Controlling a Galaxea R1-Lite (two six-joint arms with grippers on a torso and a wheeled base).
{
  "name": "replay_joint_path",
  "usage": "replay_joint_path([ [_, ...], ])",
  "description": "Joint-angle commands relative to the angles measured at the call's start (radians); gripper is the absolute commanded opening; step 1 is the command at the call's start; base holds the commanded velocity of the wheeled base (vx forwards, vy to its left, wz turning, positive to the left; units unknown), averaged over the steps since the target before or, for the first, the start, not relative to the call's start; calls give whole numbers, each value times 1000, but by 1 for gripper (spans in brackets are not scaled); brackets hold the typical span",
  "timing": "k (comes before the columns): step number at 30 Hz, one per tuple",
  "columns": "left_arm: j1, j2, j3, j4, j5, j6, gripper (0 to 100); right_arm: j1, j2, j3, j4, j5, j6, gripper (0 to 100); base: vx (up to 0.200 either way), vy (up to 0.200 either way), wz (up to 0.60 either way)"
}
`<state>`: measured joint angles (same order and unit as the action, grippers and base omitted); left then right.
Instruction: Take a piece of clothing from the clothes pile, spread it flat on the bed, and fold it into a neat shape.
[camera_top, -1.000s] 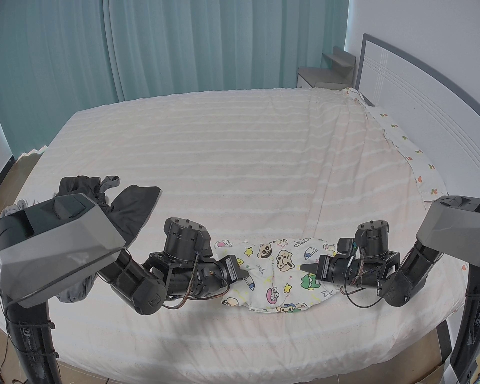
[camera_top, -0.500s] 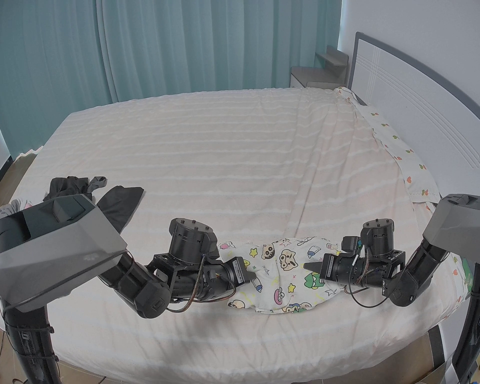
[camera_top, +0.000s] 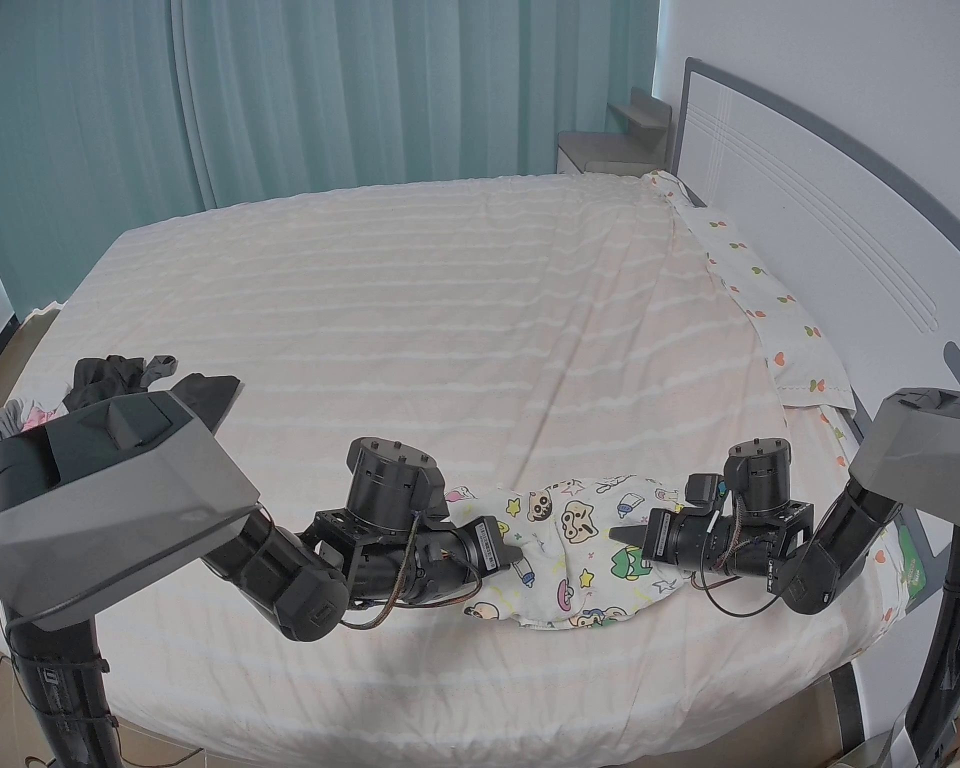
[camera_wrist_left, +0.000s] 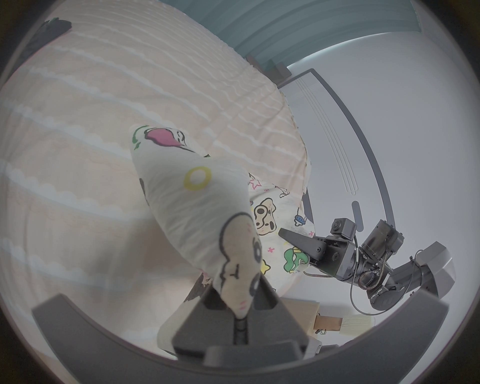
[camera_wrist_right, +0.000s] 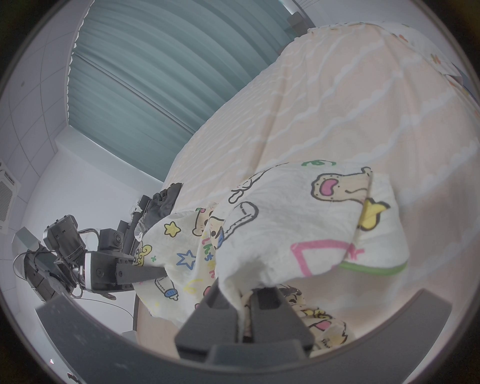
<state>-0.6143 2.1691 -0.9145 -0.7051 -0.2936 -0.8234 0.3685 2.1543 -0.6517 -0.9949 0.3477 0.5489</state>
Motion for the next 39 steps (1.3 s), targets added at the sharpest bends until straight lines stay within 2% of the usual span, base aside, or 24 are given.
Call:
replay_joint_path([
  [1,-5,0,-1,-1,2,0,0,-3,-1,1,-1,1,0,0,0,-200,0],
  [11,-10,8,-20,-1,2,0,0,-28,-4,17,-1,1,0,0,0,-200,0],
  [17,-10,38,-11,-2,8,0,0,-33,26,30,-1,-1,-3,0,0,0,0],
  [22,-10,67,-6,-4,48,1,0,-33,59,24,-5,-3,-4,0,0,0,0],
  [39,-10,98,-1,-2,48,1,0,-33,93,32,-2,-4,-4,0,0,0,0],
])
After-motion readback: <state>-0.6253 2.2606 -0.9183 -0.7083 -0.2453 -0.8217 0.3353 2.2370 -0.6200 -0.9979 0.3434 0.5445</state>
